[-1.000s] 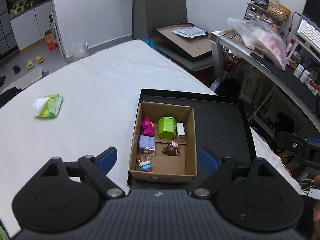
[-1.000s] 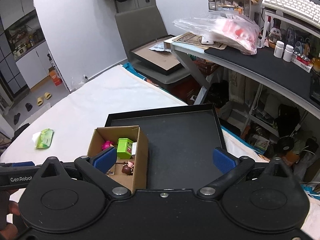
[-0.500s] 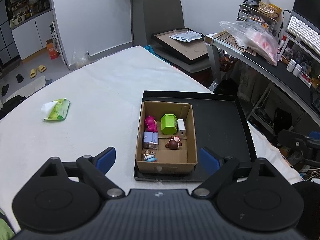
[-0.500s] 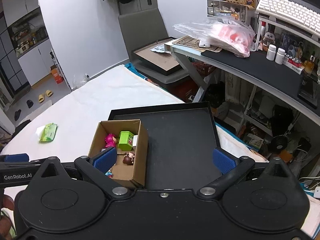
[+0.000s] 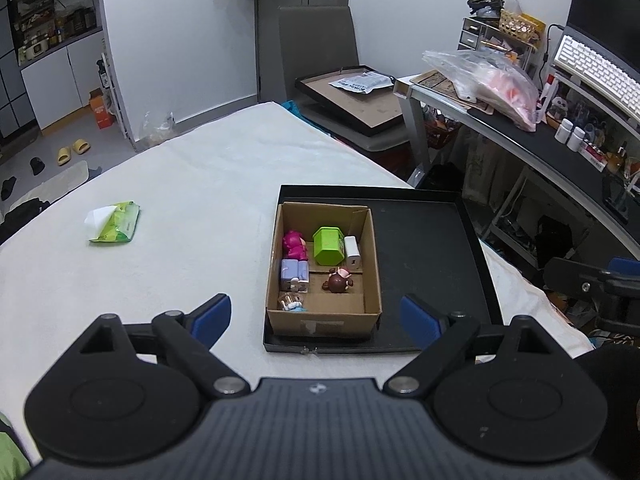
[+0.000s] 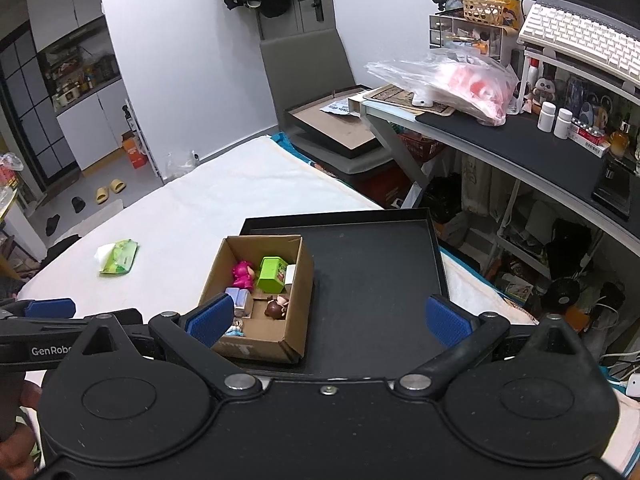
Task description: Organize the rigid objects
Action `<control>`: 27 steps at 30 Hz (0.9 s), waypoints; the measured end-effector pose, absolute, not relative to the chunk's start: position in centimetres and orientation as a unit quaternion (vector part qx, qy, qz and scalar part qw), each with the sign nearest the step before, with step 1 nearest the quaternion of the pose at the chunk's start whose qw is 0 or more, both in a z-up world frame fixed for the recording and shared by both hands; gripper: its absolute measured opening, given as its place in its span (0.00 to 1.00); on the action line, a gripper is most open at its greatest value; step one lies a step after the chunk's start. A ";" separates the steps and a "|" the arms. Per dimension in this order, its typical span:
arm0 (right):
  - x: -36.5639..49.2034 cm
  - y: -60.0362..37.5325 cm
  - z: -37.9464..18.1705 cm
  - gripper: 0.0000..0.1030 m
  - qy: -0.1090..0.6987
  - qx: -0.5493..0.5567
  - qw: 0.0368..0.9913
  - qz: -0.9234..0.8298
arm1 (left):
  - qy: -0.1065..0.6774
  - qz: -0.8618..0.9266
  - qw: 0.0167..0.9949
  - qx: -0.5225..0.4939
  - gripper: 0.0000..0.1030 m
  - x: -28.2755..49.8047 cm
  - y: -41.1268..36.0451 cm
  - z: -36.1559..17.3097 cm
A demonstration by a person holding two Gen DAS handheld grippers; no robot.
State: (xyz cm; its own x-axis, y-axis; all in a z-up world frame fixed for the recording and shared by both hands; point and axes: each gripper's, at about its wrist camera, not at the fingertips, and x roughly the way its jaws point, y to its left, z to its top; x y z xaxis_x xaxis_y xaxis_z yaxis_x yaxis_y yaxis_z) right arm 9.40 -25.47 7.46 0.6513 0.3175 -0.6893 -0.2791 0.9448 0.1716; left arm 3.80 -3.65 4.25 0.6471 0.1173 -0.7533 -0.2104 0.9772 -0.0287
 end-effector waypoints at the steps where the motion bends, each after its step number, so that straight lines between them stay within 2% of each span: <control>1: 9.3 -25.4 7.5 1.00 0.383 0.024 0.909 0.165 | 0.410 0.089 0.906 -0.057 0.88 3.7 -3.7 4.3; 27: 7.3 -24.9 7.7 1.00 0.396 0.026 0.904 0.160 | 0.403 0.071 0.911 -0.055 0.88 1.7 -3.6 4.4</control>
State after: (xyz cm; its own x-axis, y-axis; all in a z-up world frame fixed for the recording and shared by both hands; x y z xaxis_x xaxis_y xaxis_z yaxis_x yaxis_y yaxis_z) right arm 7.30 -24.94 7.69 0.6351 0.3088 -0.7080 -0.2679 0.9478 0.1731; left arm 1.69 -3.58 4.36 0.6644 0.0846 -0.7426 -0.1737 0.9838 -0.0433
